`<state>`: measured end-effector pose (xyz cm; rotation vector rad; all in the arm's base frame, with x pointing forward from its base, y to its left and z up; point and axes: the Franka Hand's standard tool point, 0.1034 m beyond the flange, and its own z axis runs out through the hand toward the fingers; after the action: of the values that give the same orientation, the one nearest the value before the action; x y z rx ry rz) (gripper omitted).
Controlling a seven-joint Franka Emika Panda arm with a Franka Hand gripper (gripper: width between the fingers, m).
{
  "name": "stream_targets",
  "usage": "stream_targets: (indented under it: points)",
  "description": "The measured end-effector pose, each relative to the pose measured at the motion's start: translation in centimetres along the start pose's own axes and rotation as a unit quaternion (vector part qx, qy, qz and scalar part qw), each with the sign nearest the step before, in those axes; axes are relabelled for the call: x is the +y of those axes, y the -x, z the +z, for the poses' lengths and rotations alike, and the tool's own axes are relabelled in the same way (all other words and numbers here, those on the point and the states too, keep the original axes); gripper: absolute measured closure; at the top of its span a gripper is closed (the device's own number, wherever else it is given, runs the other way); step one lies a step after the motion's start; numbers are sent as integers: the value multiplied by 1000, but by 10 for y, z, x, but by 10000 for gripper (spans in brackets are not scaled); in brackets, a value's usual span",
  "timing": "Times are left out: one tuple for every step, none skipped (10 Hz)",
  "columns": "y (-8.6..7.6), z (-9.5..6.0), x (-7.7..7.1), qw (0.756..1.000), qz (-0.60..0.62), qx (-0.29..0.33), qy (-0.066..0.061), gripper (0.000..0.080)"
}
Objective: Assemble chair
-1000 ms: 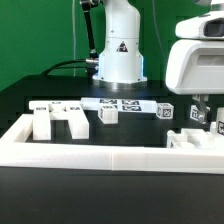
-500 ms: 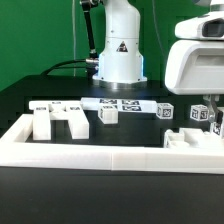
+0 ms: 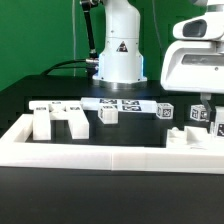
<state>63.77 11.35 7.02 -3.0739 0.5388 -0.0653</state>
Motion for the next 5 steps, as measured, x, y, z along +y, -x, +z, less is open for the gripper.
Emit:
stream_targets:
  points:
    - [-1, 0, 5, 999, 33, -1, 5, 509]
    - [-2, 0, 8, 999, 50, -1, 8, 509]
    - [-2, 0, 9, 999, 46, -1, 9, 434]
    - [-2, 0, 9, 999, 47, -1, 8, 434]
    - [-3, -1, 8, 999, 45, -1, 8, 297]
